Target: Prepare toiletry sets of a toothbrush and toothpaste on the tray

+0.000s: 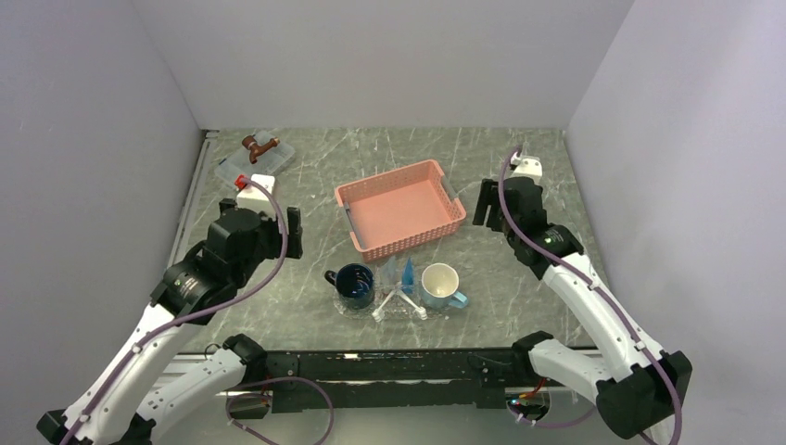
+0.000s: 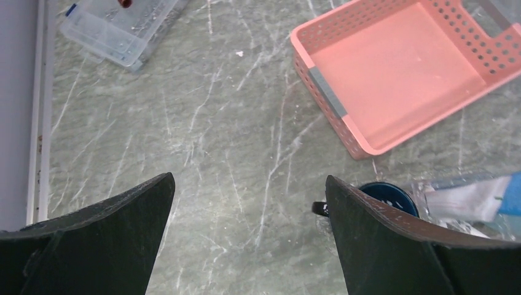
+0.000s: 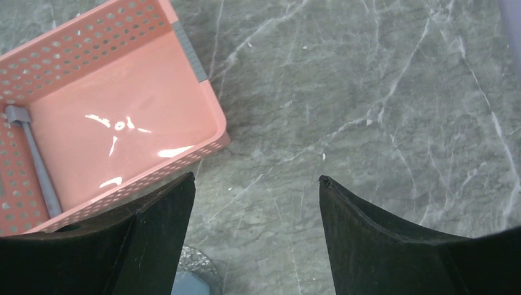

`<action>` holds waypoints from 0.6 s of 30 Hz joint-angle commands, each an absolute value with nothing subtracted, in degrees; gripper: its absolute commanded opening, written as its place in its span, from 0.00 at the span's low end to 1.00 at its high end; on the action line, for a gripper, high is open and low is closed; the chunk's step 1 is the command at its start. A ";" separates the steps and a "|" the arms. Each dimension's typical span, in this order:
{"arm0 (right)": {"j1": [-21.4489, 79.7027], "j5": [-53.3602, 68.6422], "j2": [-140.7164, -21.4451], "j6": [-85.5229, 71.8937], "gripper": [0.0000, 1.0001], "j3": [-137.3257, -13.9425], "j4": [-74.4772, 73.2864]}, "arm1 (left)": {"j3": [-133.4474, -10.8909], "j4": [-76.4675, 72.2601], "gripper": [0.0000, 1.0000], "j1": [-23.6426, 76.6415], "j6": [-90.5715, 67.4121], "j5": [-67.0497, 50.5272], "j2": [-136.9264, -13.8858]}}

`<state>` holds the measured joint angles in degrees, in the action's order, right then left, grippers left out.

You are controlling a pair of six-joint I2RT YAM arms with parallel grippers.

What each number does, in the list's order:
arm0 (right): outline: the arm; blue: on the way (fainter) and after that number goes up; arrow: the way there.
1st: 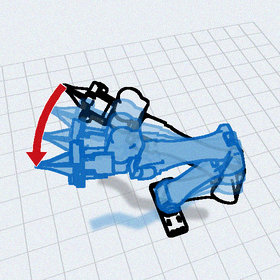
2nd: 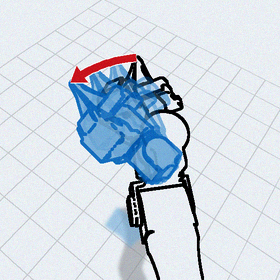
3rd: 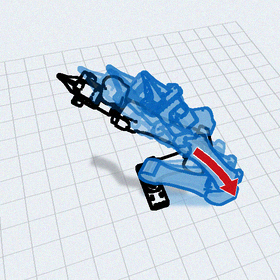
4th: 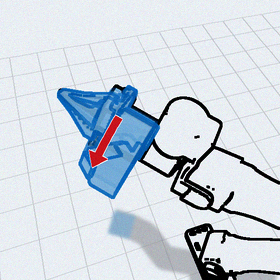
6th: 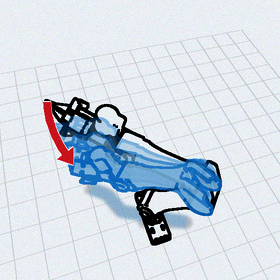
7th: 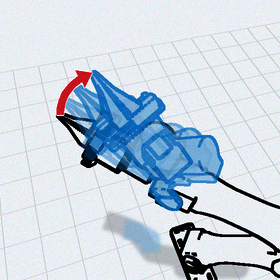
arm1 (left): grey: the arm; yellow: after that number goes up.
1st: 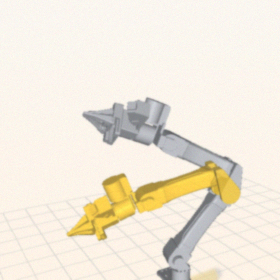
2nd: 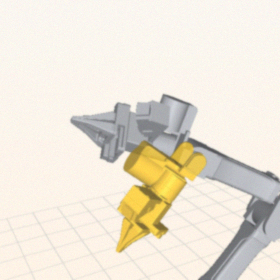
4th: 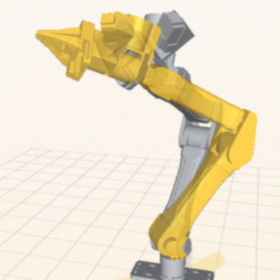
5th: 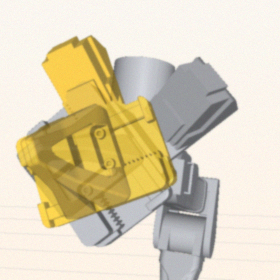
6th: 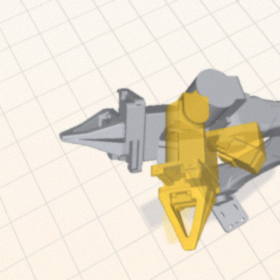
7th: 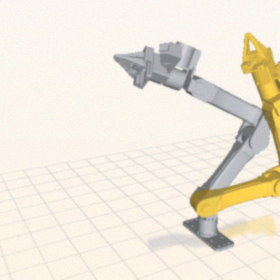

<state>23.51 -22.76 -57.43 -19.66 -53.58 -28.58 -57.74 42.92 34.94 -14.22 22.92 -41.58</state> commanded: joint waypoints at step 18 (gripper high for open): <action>13.54 -18.64 -58.72 -26.19 1.00 -51.37 -23.33 | -57.30 36.67 1.00 15.92 -15.97 13.63 -50.58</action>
<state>13.69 -17.72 -58.08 -24.88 -50.06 -24.69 -58.83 39.92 18.46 -14.72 18.15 -51.83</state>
